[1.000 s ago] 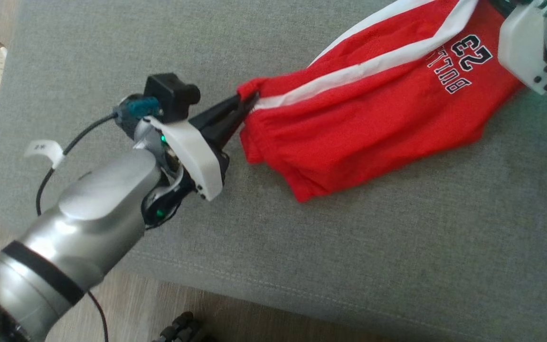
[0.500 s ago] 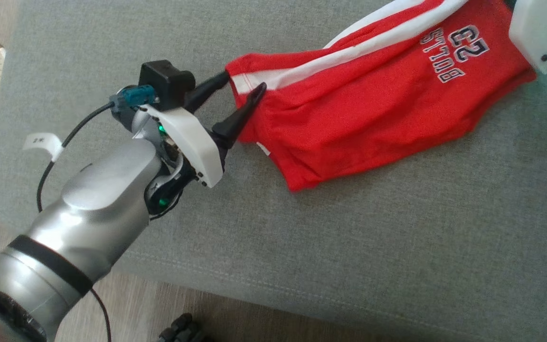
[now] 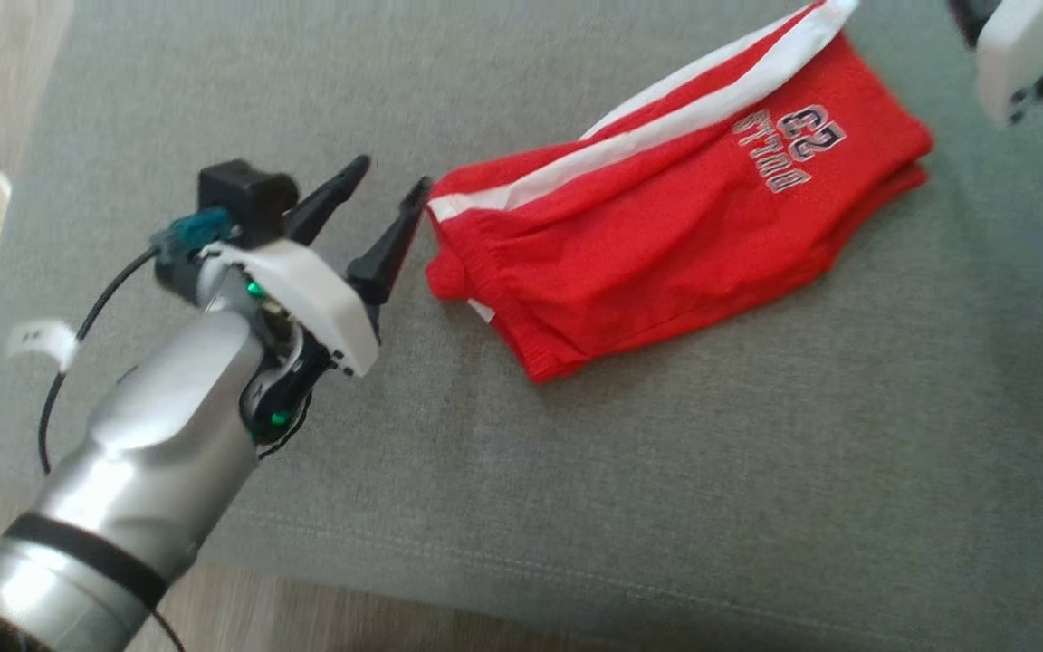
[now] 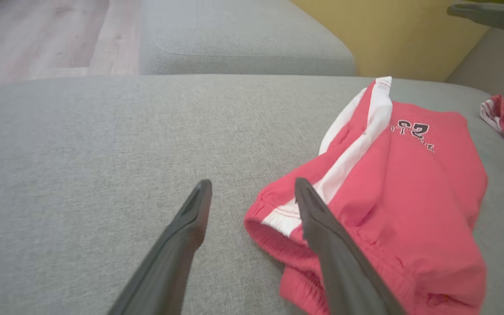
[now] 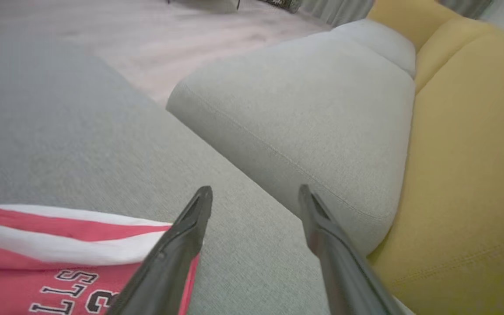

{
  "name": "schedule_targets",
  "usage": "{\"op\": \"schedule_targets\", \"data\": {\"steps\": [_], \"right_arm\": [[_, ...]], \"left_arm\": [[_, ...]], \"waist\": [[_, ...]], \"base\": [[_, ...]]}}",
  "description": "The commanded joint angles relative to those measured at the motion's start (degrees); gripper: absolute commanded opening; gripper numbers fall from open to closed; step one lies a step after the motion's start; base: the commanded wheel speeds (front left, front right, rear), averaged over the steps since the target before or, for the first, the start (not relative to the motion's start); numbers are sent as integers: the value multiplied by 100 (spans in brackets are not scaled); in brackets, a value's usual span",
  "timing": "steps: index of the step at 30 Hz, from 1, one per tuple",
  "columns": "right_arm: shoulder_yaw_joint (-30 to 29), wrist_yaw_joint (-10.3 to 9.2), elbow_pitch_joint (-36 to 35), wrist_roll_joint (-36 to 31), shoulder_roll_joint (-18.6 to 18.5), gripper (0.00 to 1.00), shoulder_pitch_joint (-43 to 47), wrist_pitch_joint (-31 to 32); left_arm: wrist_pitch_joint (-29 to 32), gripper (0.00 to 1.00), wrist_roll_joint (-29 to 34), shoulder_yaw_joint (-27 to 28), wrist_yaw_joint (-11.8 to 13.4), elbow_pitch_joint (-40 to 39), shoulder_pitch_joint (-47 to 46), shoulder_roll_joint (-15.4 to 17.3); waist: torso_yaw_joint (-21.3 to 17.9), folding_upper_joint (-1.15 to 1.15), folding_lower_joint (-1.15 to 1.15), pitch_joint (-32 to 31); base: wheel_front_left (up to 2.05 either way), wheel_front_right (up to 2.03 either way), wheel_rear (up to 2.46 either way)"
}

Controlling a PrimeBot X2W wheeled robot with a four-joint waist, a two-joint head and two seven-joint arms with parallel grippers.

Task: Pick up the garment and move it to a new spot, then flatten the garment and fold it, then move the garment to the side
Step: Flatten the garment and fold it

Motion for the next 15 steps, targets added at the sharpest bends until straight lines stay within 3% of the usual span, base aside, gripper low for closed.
{"op": "schedule_targets", "data": {"steps": [1,8,12,15], "right_arm": [[-104,-5,27,18,62,100,279,-230],[-955,-5,285,181,564,100,1224,-1194],[-1600,-5,-49,-9,745,100,1797,-1271],[-2284,-5,-622,-543,793,100,2346,-1274]], "left_arm": [[-69,100,84,381,100,-180,-31,223],[-70,100,519,1872,583,-1142,1039,154],[-70,100,812,2711,666,-1731,1832,-123],[-70,100,1101,3243,624,-2066,2369,-392]], "waist": [[-159,0,0,-299],[-501,0,0,-877],[-700,0,0,-1115],[-844,0,0,-1247]], "base": [[0,0,0],[0,0,0],[0,0,0],[0,0,0]]}}
